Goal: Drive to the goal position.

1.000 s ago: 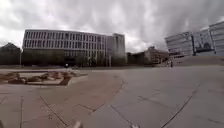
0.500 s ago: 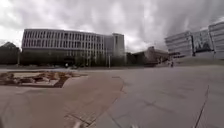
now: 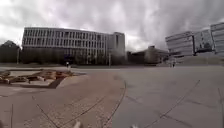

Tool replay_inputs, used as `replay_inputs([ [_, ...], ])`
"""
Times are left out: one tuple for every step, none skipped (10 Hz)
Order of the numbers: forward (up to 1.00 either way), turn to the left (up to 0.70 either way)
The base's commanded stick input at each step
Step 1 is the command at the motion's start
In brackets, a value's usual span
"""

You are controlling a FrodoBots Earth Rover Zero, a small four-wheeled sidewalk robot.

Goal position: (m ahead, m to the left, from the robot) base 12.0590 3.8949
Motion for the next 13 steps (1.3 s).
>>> replay_inputs([
  [0.70,0.00],
  [0.70,0.00],
  [0.70,0.00],
  [0.70,0.00],
  [0.70,0.00],
  [0.70,0.00],
  [0.70,0.00],
  [0.70,0.00],
  [0.70,0.00],
  [0.70,0.00],
  [0.70,0.00],
  [0.70,0.00],
  [0.70,0.00],
])
